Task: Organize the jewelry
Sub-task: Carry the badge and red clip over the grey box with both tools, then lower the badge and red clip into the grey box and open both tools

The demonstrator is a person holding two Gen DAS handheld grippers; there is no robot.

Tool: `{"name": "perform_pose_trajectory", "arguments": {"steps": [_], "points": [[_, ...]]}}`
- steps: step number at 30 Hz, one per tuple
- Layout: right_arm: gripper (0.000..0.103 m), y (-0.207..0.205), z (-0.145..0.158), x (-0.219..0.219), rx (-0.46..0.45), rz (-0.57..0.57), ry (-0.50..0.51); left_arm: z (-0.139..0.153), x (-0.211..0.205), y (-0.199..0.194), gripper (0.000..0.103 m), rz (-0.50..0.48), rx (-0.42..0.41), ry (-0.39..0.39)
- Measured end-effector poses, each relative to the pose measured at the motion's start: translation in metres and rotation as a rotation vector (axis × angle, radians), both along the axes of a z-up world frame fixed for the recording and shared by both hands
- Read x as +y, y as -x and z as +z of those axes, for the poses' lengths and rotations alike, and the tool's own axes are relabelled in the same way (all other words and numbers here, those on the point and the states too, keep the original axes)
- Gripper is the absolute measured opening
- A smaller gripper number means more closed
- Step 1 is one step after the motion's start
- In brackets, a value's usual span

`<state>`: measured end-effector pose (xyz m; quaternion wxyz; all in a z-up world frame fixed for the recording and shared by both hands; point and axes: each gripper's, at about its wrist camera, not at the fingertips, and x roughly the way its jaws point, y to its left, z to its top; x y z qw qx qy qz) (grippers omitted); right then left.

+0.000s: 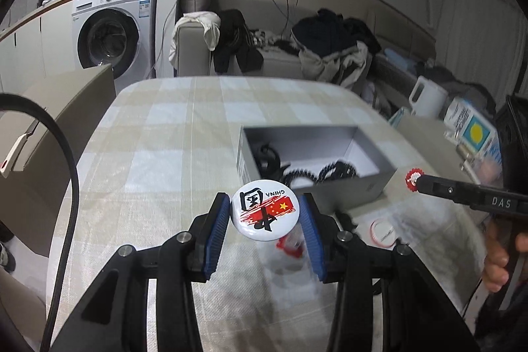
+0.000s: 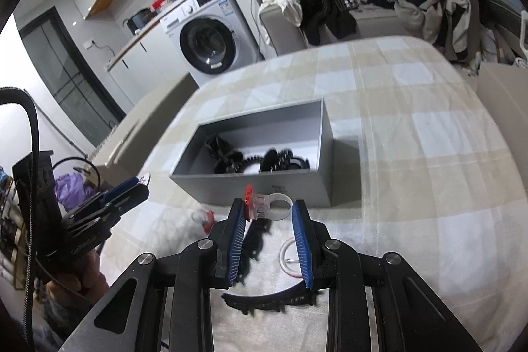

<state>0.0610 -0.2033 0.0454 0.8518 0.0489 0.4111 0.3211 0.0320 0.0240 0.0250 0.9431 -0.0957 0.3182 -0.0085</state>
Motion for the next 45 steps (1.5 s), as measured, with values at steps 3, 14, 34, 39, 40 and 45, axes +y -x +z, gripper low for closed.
{"name": "perform_pose_trajectory", "arguments": {"steps": [3,14,34,39,40,45], "points": [[0.028,0.0,0.01,-0.002,-0.026,0.0,-0.012,0.007,0.0,-0.001,0.037,-0.004,-0.025,0.027],[0.028,-0.012,0.027,-0.006,-0.085,-0.01,-0.048,0.021,-0.001,-0.014,0.037,-0.015,-0.073,0.026],[0.028,-0.032,0.006,-0.001,-0.083,0.005,-0.05,0.009,-0.013,-0.033,0.037,-0.065,-0.05,0.053],[0.028,-0.043,-0.006,0.002,-0.04,0.003,-0.046,-0.002,-0.013,-0.042,0.037,-0.065,-0.021,0.07],[0.028,-0.043,-0.006,0.003,-0.042,0.006,-0.044,-0.003,-0.014,-0.043,0.037,-0.065,-0.017,0.069],[0.028,-0.052,-0.006,0.015,-0.029,0.036,-0.042,-0.008,-0.015,-0.053,0.037,-0.055,-0.006,0.052]]}}
